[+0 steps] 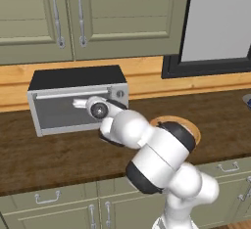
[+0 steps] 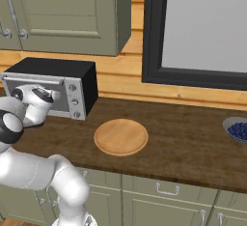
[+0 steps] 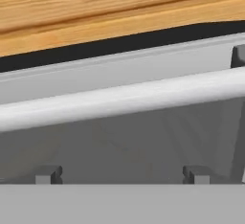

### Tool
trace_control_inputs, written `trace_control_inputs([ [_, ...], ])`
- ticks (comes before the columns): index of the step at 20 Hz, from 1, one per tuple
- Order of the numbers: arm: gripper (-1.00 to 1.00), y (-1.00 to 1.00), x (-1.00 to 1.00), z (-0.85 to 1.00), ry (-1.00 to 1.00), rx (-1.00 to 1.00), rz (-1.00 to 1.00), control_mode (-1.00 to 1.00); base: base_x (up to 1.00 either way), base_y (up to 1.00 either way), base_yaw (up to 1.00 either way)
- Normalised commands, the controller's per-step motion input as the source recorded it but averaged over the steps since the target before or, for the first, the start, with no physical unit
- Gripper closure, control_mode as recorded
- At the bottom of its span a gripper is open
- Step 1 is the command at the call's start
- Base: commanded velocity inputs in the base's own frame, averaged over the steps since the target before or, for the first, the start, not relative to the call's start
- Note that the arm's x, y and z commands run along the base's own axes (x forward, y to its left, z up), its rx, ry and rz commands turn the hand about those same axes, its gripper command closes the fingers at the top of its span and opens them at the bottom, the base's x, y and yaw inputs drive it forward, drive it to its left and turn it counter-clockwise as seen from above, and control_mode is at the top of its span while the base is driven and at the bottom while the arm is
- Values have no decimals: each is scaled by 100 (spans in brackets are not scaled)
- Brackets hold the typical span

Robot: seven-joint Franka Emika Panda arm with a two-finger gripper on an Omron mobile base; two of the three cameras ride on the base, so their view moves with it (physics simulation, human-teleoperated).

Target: Pick up the kebab skewer and baguette bread, and place them inside the toaster oven. Close the toaster oven door and start by setting the timer.

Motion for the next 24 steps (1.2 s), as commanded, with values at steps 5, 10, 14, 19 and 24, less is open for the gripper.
trace_control_inputs([
  [5, -100, -4, -57, 51, 1, 13, -2, -100, 0, 0, 0],
  [10, -100, -20, -58, 88, 10, 16, 0, -100, 0, 0, 0],
  [14, -100, -30, -65, 92, 25, 5, 0, -100, 0, 0, 0],
  [19, -100, -27, -59, 83, 34, -8, 0, -100, 0, 0, 0],
  [24, -100, -24, -51, 44, 41, -44, 0, -100, 0, 0, 0],
])
